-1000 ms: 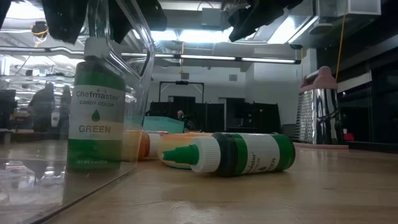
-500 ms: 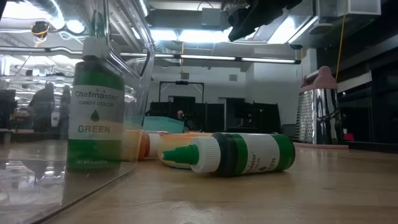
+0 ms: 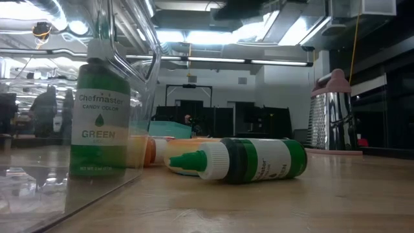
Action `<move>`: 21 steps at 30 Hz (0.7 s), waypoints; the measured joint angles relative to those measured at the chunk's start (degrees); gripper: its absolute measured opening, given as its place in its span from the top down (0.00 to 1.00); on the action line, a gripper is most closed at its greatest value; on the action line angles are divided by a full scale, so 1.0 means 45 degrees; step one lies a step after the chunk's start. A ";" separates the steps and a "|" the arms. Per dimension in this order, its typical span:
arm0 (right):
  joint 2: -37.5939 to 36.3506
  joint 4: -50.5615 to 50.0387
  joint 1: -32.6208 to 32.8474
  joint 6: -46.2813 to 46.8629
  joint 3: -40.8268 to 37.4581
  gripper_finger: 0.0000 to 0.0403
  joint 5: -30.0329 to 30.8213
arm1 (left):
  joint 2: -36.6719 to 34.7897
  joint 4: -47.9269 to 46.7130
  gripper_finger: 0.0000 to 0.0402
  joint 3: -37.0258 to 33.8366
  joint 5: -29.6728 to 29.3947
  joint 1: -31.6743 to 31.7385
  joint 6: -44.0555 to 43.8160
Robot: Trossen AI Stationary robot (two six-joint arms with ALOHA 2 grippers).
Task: Pick & Place Food Item
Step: Put the green food coloring bottle into the transparent bin
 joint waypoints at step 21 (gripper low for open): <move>0.3940 0.7035 -0.2132 0.4294 -0.0007 0.43 -0.6129 | -0.9766 0.9147 0.58 -1.7384 -0.3368 -0.3872 -0.4824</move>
